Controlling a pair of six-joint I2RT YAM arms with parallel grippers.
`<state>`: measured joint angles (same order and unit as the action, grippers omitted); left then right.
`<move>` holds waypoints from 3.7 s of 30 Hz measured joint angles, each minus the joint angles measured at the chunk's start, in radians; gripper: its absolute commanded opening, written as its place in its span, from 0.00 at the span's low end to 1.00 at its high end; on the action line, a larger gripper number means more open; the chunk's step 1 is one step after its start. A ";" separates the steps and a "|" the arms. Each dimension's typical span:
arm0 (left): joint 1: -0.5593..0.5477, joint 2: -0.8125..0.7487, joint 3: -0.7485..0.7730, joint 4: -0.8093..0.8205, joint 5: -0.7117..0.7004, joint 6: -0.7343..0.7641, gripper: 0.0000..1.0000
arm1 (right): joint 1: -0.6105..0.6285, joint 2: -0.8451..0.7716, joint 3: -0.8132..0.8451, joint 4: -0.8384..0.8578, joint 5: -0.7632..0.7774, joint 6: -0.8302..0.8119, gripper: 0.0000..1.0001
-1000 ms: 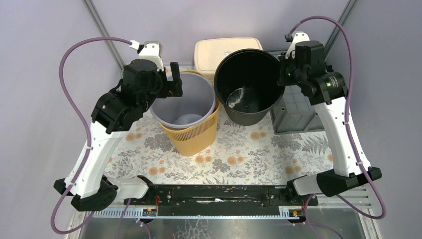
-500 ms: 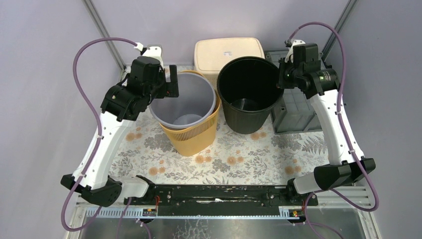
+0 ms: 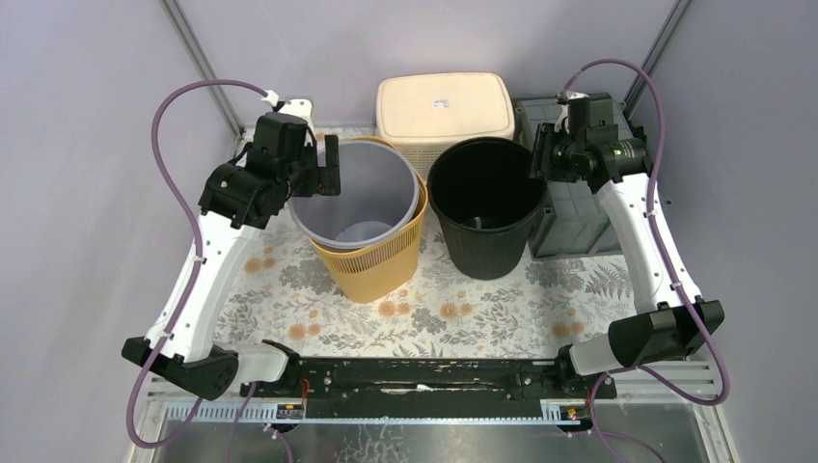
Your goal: Turn the large container upside down
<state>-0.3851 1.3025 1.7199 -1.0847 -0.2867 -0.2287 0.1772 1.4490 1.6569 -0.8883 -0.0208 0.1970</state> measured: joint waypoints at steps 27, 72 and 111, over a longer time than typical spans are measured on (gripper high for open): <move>0.000 0.008 -0.090 -0.024 -0.058 -0.005 0.79 | -0.008 -0.003 0.028 0.063 -0.080 0.039 0.73; 0.005 0.087 0.102 -0.067 -0.036 -0.075 0.00 | -0.008 -0.079 0.021 0.115 -0.185 0.095 0.71; 0.004 -0.384 0.193 0.358 0.011 -0.046 0.00 | -0.008 -0.109 0.021 0.117 -0.239 0.126 0.70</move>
<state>-0.3809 0.9184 1.9129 -0.7265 -0.2760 -0.2745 0.1692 1.3399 1.6775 -0.7715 -0.2596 0.3225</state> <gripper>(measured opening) 0.144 0.702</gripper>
